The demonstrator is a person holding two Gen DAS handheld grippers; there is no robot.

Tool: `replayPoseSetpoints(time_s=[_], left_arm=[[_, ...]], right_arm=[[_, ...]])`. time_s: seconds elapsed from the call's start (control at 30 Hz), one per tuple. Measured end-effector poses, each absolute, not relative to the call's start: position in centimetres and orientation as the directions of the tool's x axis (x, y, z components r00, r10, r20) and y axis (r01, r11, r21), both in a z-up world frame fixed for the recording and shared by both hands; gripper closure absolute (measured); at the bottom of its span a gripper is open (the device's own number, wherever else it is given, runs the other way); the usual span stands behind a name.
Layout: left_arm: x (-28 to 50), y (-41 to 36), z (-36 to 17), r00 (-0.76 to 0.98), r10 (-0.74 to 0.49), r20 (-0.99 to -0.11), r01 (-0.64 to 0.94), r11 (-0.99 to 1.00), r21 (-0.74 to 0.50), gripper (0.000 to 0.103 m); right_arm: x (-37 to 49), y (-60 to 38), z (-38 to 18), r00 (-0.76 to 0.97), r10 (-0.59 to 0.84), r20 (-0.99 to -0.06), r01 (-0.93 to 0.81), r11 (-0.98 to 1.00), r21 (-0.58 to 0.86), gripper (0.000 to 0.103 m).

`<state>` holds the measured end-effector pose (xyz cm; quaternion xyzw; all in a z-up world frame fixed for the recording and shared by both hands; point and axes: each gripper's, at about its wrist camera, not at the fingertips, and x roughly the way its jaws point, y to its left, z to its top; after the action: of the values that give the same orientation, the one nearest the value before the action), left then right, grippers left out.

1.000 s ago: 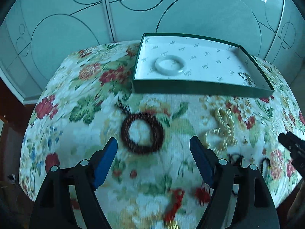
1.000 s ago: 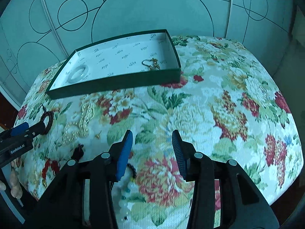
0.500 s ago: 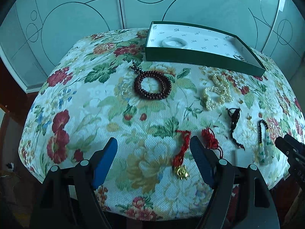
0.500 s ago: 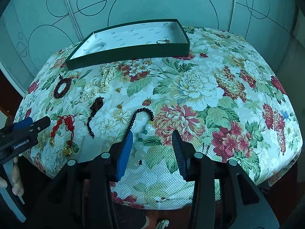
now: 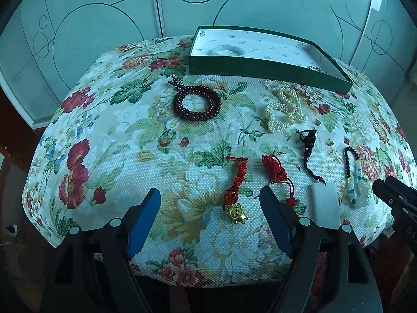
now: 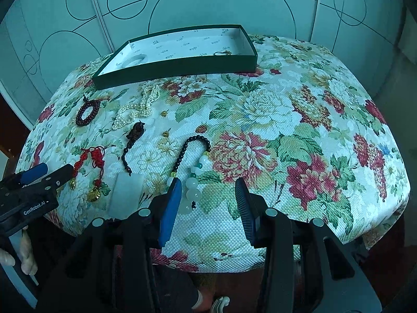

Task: Organize jewelry
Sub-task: 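Raise both open grippers out of the box back over the table, then grasp the jade bead string with the right gripper while the left gripper grasps a red tassel charm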

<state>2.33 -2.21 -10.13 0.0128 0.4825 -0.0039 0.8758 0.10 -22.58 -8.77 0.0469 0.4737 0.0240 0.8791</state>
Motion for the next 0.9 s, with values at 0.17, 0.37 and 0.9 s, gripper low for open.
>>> replayPoseSetpoints(time_s=[0.17,0.37,0.9], left_arm=[[2.3,-2.5,-10.5,0.528,0.004,-0.849,0.022,1.000,0.019,0.026],[2.7,-2.4,-11.1,0.519,0.009,-0.855,0.019,1.000,0.022,0.026],[3.3,-2.4,-12.0,0.515,0.008,-0.857,0.025,0.999,0.025,0.032]], right_arm=[[0.1,-22.6,-9.0,0.545,0.089,-0.834,0.001,0.994,0.107,0.060],[0.1,-22.6,-9.1,0.545,0.090,-0.834,0.002,0.994,0.109,0.060],[0.9,-21.9,-10.0,0.531,0.084,-0.843,-0.006,0.995,0.096,0.062]])
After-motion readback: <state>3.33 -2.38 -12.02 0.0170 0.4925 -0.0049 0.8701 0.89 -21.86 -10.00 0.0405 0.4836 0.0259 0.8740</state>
